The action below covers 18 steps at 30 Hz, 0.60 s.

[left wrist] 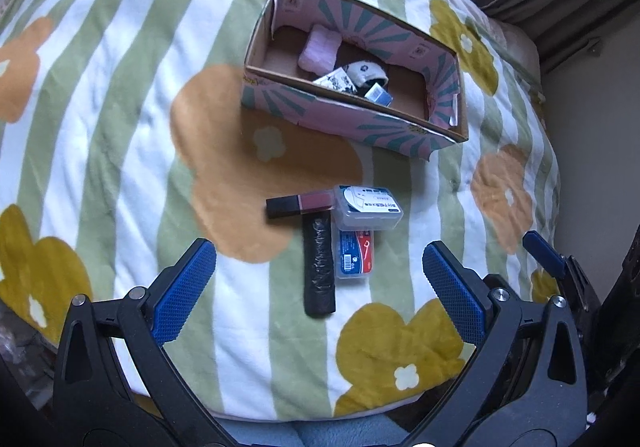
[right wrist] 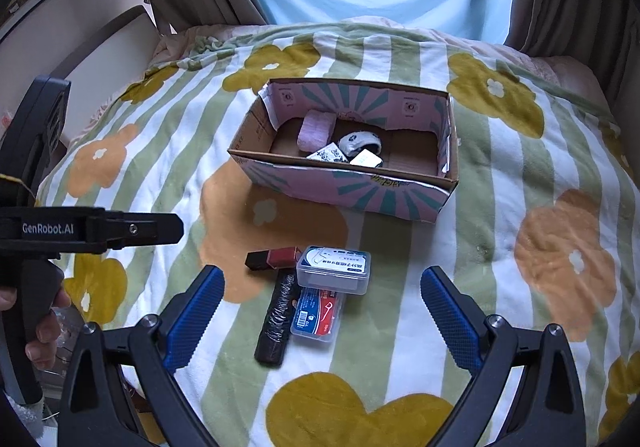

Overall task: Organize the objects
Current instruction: 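Withdraw both tools from the box toward the remaining items, then grasp the red-black lipstick with left tool while right tool grasps the clear floss box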

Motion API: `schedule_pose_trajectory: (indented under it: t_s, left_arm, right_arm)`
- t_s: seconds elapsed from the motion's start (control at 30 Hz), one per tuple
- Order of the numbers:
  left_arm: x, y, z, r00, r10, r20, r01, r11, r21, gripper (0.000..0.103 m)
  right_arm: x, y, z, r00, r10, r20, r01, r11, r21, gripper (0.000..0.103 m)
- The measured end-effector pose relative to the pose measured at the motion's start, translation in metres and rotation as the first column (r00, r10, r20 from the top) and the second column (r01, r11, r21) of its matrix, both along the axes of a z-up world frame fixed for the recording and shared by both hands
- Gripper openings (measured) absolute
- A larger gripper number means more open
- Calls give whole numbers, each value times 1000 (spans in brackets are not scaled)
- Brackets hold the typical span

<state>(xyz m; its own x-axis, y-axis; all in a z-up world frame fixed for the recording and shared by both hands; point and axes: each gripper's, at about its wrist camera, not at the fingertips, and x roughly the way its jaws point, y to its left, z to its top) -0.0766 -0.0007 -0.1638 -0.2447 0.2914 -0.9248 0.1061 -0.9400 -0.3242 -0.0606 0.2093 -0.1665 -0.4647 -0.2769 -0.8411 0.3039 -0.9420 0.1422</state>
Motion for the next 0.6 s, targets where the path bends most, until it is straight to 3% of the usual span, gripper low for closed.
schedule_pose_trajectory:
  t_s: [0.33, 0.6]
  left_arm:
    - [-42, 16, -108, 993, 8, 120, -14, 999, 45, 103]
    - [-61, 24, -158, 984, 11, 179, -22, 998, 57, 101]
  right_arm:
    - [-17, -16, -96, 997, -69, 47, 67, 997, 33, 98]
    - [-24, -24, -134, 992, -115, 55, 112, 991, 67, 98]
